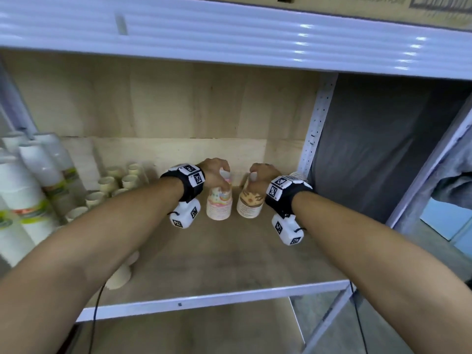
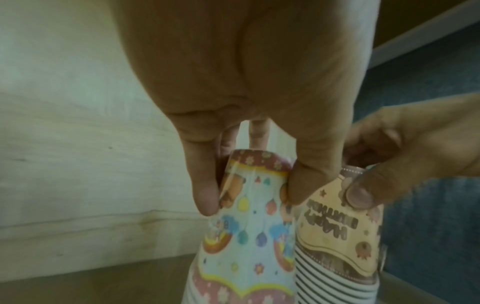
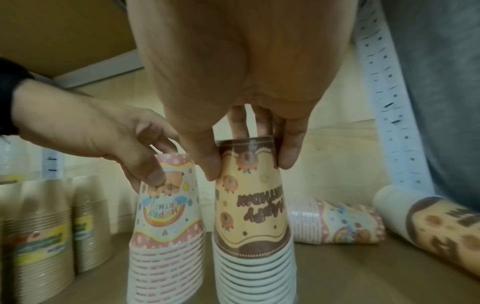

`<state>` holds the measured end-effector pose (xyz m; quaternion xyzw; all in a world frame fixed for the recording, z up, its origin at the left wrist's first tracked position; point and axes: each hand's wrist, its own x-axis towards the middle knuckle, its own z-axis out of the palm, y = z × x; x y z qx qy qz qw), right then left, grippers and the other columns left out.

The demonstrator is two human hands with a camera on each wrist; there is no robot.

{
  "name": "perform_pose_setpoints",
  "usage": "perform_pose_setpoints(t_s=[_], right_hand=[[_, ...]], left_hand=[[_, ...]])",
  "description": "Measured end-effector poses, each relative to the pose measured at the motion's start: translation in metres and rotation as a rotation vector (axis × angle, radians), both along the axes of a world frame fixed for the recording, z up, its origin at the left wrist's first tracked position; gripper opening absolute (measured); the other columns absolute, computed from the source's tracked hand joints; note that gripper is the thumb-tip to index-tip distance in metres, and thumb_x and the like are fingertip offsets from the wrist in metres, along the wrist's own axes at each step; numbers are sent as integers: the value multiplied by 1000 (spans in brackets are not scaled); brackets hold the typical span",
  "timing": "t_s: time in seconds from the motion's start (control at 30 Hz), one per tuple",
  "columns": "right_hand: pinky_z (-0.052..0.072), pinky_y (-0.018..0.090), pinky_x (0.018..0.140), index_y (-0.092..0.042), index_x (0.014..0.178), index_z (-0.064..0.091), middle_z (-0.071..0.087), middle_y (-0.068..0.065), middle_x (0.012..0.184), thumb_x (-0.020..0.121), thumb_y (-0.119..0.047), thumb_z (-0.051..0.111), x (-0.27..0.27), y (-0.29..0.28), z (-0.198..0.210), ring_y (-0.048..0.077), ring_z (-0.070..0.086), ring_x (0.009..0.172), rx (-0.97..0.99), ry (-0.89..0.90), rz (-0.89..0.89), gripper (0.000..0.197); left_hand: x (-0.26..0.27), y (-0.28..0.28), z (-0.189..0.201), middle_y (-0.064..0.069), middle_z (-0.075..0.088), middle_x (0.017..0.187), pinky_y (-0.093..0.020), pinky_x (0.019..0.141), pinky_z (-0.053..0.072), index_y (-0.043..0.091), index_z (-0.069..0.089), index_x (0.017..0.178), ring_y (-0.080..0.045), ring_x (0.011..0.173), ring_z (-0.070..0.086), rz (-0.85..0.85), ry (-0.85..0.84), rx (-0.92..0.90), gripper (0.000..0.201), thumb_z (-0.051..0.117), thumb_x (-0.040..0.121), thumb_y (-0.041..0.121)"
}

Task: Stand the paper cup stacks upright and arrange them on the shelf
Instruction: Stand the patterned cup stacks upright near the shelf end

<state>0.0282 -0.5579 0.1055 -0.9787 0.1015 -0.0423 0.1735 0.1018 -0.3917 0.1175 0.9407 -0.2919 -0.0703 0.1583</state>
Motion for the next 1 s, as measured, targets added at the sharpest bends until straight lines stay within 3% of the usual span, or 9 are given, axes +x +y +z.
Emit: perform_pose_setpoints(t_s=[0.13, 0.23, 0.3, 0.43, 0.6, 0.7, 0.83, 0.93, 1.0], right_hand=[[43, 25, 71, -18, 82, 56, 62, 6, 97, 75, -32, 60, 11, 33, -1, 28, 64, 100, 35, 25, 63, 16], [43, 26, 77, -21, 101, 60, 63, 9, 113, 70, -34, 63, 16, 55, -3, 28, 61, 108, 44, 51, 120, 33], [43, 27, 81, -15, 116, 61, 61, 9, 119, 78, -27, 69, 22, 66, -6, 28, 59, 112, 35, 67, 146, 41], [51, 32, 84, -5, 115, 60, 61, 9, 113, 82, -16, 67, 26, 90, -9, 27, 60, 106, 33, 64, 220, 36], [48, 29, 81, -11, 120, 58, 59, 7, 120, 81, -20, 70, 32, 111, -13, 26, 59, 108, 36, 91, 289, 42], [47, 28, 81, -13, 123, 57, 59, 7, 124, 79, -21, 72, 34, 116, -14, 26, 58, 111, 50, 97, 301, 47], [47, 29, 85, -11, 126, 57, 57, 8, 127, 79, -21, 74, 34, 117, -16, 27, 58, 114, 49, 109, 311, 50], [49, 31, 88, -10, 123, 58, 57, 8, 127, 78, -21, 74, 32, 116, -16, 26, 58, 113, 50, 108, 320, 49], [50, 31, 87, -11, 125, 57, 56, 8, 128, 77, -24, 75, 31, 115, -15, 26, 57, 113, 60, 117, 333, 52]], left_hand=[[-2, 29, 4, -4, 50, 132, -26, 71, 45, 20, 54, 126, -23, 107, 54, 64, 33, 102, 54, 77, 78, 24], [-5, 46, 8, -7, 49, 134, -19, 53, 39, 13, 52, 130, -23, 110, 54, 86, 44, 218, 57, 77, 79, 18], [-6, 55, 9, -8, 47, 137, -15, 50, 37, 8, 51, 133, -26, 119, 54, 98, 45, 289, 58, 76, 80, 12], [-8, 73, 10, -9, 48, 139, -11, 41, 38, 5, 50, 134, -21, 110, 54, 131, 73, 362, 60, 76, 80, 6], [-13, 86, 12, -9, 53, 129, -19, 52, 40, 3, 53, 133, -21, 102, 54, 166, 109, 385, 63, 80, 76, 11], [-16, 88, 13, -11, 54, 132, -19, 50, 38, 2, 54, 132, -18, 95, 50, 167, 110, 392, 61, 79, 78, 11], [-16, 92, 13, -13, 51, 138, -23, 56, 43, 2, 53, 134, -20, 100, 52, 160, 103, 406, 62, 79, 78, 11], [-16, 95, 15, -10, 50, 139, -24, 69, 43, 5, 52, 134, -26, 117, 54, 157, 89, 396, 62, 78, 78, 10], [-17, 94, 18, -8, 49, 138, -22, 64, 44, 7, 52, 135, -25, 116, 55, 149, 74, 387, 59, 76, 81, 10]])
